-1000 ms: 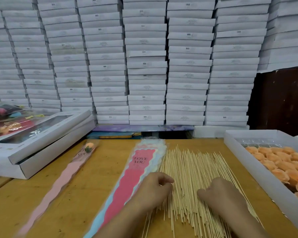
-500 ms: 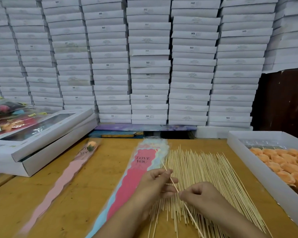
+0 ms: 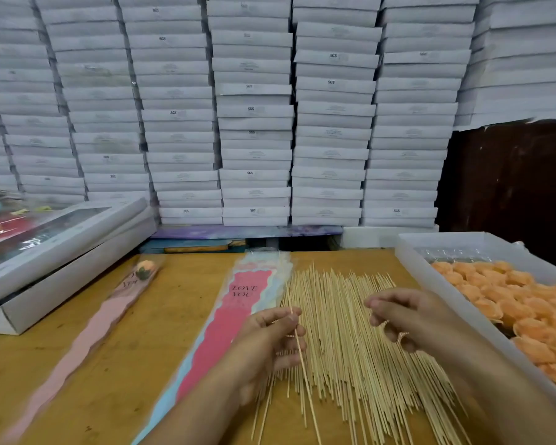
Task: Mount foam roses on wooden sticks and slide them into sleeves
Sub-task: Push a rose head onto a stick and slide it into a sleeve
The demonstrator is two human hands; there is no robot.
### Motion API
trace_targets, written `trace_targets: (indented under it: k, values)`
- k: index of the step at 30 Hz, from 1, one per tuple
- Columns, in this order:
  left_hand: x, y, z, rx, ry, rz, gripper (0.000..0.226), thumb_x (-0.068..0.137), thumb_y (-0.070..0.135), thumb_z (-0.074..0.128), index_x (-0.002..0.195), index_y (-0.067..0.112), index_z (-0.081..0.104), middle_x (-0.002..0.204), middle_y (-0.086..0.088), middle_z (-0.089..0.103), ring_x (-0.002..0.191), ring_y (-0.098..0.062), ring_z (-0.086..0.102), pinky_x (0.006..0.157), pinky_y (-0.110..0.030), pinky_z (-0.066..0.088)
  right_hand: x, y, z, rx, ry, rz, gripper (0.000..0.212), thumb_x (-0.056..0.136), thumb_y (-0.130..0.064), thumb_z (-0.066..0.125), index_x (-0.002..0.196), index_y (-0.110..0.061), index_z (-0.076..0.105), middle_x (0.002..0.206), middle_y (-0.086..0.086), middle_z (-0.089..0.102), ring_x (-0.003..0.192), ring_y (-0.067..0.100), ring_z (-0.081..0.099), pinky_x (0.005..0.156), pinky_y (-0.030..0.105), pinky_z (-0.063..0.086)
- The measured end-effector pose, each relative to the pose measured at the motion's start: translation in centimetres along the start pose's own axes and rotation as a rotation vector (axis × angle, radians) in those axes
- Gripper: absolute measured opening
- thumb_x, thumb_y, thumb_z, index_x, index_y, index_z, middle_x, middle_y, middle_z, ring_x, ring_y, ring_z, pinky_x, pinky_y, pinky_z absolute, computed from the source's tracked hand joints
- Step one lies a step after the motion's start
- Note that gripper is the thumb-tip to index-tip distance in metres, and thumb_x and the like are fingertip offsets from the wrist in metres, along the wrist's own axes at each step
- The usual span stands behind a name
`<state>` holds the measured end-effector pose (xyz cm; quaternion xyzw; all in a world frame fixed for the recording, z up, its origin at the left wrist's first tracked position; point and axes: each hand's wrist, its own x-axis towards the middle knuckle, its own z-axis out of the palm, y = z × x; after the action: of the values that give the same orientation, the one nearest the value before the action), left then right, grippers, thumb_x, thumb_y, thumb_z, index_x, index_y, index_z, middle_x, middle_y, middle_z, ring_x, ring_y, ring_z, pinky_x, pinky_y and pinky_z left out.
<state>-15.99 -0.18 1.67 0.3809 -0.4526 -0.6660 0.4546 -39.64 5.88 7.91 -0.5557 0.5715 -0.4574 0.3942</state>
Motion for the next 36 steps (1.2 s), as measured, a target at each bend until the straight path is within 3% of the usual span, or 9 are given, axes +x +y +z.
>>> trace_targets:
  k: [6, 9, 12, 16, 19, 23, 26, 29, 36]
  values:
    - [-0.3, 0.3, -0.1, -0.008, -0.028, -0.005, 0.023, 0.093, 0.011, 0.065, 0.116, 0.004, 0.066, 0.086, -0.011, 0.071, 0.069, -0.019, 0.068, 0.054, -0.027, 0.059, 2.2, 1.2, -10.9, -0.455, 0.451, -0.005, 0.027, 0.088, 0.0, 0.066, 0.081, -0.025, 0.071, 0.09, -0.004, 0.071, 0.089, 0.017, 0.065, 0.066, 0.036, 0.052]
    - [-0.5, 0.4, 0.0, -0.019, -0.022, -0.004, 0.024, 0.093, 0.01, 0.066, 0.115, 0.002, 0.066, 0.086, -0.011, 0.07, 0.068, -0.019, 0.067, 0.053, -0.027, 0.059, 4.4, 4.3, -14.6, -0.834, 0.422, 0.149, 0.032, 0.082, 0.01, 0.06, 0.088, -0.02, 0.069, 0.095, 0.006, 0.067, 0.098, 0.027, 0.063, 0.087, 0.045, 0.055]
    - [-0.6, 0.4, -0.1, -0.031, -0.007, -0.007, 0.023, 0.094, 0.009, 0.066, 0.116, 0.002, 0.065, 0.086, -0.012, 0.07, 0.068, -0.02, 0.067, 0.053, -0.027, 0.059, 5.4, 7.4, -15.9, -1.107, 0.241, 0.285, 0.007, 0.087, -0.015, 0.071, 0.086, -0.021, 0.073, 0.082, -0.006, 0.067, 0.082, 0.013, 0.063, 0.075, 0.026, 0.053]
    - [-0.5, 0.3, -0.2, -0.03, 0.007, -0.011, 0.02, 0.095, 0.008, 0.065, 0.114, 0.003, 0.066, 0.085, -0.011, 0.07, 0.067, -0.019, 0.067, 0.053, -0.027, 0.059, 5.6, 8.4, -16.4, -1.095, 0.204, 0.301, 0.02, 0.088, -0.039, 0.072, 0.072, -0.028, 0.069, 0.075, -0.009, 0.069, 0.075, 0.009, 0.064, 0.068, 0.023, 0.051]
    - [-0.6, 0.3, -0.1, -0.017, 0.01, -0.018, 0.02, 0.095, 0.009, 0.065, 0.114, 0.003, 0.066, 0.084, -0.01, 0.07, 0.067, -0.019, 0.067, 0.052, -0.027, 0.058, 6.0, 7.8, -16.0, -1.103, 0.265, 0.229, 0.018, 0.085, -0.038, 0.075, 0.082, -0.02, 0.071, 0.074, -0.011, 0.067, 0.072, 0.008, 0.063, 0.063, 0.022, 0.051]
    - [-0.6, 0.2, 0.0, -0.003, 0.021, -0.026, 0.023, 0.094, 0.011, 0.067, 0.116, 0.004, 0.066, 0.084, -0.009, 0.07, 0.067, -0.019, 0.067, 0.051, -0.026, 0.056, 6.9, 7.9, -14.7, -1.185, 0.258, 0.114, 0.046, 0.085, -0.035, 0.073, 0.127, -0.022, 0.059, 0.12, -0.002, 0.065, 0.093, 0.011, 0.056, 0.076, 0.02, 0.05]
    - [-0.7, 0.2, -0.1, -0.001, 0.023, -0.029, 0.024, 0.094, 0.011, 0.067, 0.116, 0.004, 0.066, 0.086, -0.01, 0.071, 0.068, -0.019, 0.067, 0.05, -0.025, 0.056, 7.1, 7.9, -14.5, -1.268, 0.158, 0.091, 0.062, 0.085, -0.048, 0.07, 0.14, -0.029, 0.05, 0.138, -0.005, 0.059, 0.117, 0.017, 0.056, 0.092, 0.028, 0.049]
    - [-0.7, 0.2, -0.1, 0.008, 0.025, -0.032, 0.023, 0.093, 0.011, 0.067, 0.116, 0.004, 0.067, 0.085, -0.01, 0.071, 0.067, -0.018, 0.067, 0.051, -0.026, 0.056, 7.5, 8.4, -14.9, -1.396, 0.125, 0.083, 0.048, 0.091, -0.046, 0.062, 0.136, -0.032, 0.055, 0.133, -0.01, 0.061, 0.117, 0.016, 0.055, 0.098, 0.029, 0.047]
    - [-0.7, 0.2, -0.1, 0.037, 0.027, -0.032, 0.019, 0.097, 0.012, 0.064, 0.115, 0.007, 0.068, 0.086, -0.008, 0.071, 0.067, -0.017, 0.067, 0.053, -0.026, 0.056, 8.2, 8.4, -15.0, -1.295, 0.236, 0.112, 0.027, 0.091, -0.033, 0.064, 0.116, -0.024, 0.067, 0.097, -0.01, 0.061, 0.084, 0.006, 0.057, 0.072, 0.017, 0.05]
